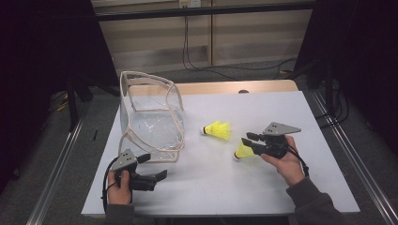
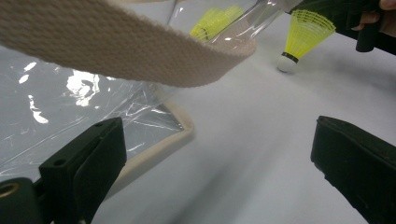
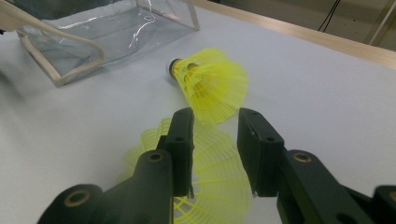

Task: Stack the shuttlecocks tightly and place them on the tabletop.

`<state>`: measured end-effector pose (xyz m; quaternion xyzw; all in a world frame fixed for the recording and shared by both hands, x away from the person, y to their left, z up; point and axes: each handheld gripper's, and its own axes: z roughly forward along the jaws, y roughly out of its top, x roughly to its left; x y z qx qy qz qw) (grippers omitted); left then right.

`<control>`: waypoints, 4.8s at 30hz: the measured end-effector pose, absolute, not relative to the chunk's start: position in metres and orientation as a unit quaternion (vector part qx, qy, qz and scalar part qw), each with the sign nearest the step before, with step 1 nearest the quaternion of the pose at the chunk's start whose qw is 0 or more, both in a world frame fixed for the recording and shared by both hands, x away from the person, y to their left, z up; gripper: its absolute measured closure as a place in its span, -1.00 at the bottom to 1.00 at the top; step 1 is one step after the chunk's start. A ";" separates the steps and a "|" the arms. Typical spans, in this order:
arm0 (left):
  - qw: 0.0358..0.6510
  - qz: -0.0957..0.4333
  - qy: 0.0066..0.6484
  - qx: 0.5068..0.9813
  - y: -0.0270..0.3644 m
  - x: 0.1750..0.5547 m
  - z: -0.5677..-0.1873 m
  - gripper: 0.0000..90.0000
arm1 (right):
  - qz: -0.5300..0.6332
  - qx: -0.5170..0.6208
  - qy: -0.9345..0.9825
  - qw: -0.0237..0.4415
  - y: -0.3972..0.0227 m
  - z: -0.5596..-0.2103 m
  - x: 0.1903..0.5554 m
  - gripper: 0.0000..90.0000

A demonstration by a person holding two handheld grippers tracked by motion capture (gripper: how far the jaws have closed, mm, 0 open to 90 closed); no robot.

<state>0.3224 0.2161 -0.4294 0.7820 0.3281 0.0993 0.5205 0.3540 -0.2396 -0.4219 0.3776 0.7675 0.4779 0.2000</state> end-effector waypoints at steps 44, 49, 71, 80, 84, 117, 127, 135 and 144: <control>0.522 0.100 0.328 0.781 0.216 0.322 -0.429 -0.92 | 0.468 0.376 0.778 0.185 -0.249 -0.429 0.350 1.00; 0.522 0.100 0.327 0.782 0.216 0.322 -0.429 -0.92 | 0.468 0.379 0.777 0.185 -0.250 -0.430 0.350 1.00; 0.521 0.099 0.327 0.782 0.216 0.322 -0.428 -0.92 | 0.466 0.381 0.776 0.189 -0.257 -0.435 0.347 1.00; 0.521 0.100 0.325 0.783 0.216 0.322 -0.428 -0.92 | 0.464 0.383 0.775 0.191 -0.259 -0.436 0.347 1.00; 0.521 0.102 0.325 0.783 0.216 0.322 -0.428 -0.92 | 0.464 0.383 0.775 0.192 -0.260 -0.437 0.346 1.00; 0.521 0.101 0.327 0.782 0.215 0.322 -0.428 -0.92 | 0.463 0.397 0.771 0.184 -0.275 -0.447 0.339 1.00; 0.523 0.100 0.325 0.781 0.215 0.323 -0.428 -0.92 | 0.469 0.404 0.764 0.182 -0.282 -0.445 0.335 0.98; 0.523 0.100 0.325 0.781 0.215 0.322 -0.428 -0.92 | 0.471 0.411 0.758 0.185 -0.288 -0.441 0.333 0.92; 0.522 0.100 0.325 0.783 0.214 0.322 -0.428 -0.92 | 0.479 0.420 0.748 0.188 -0.293 -0.432 0.328 0.79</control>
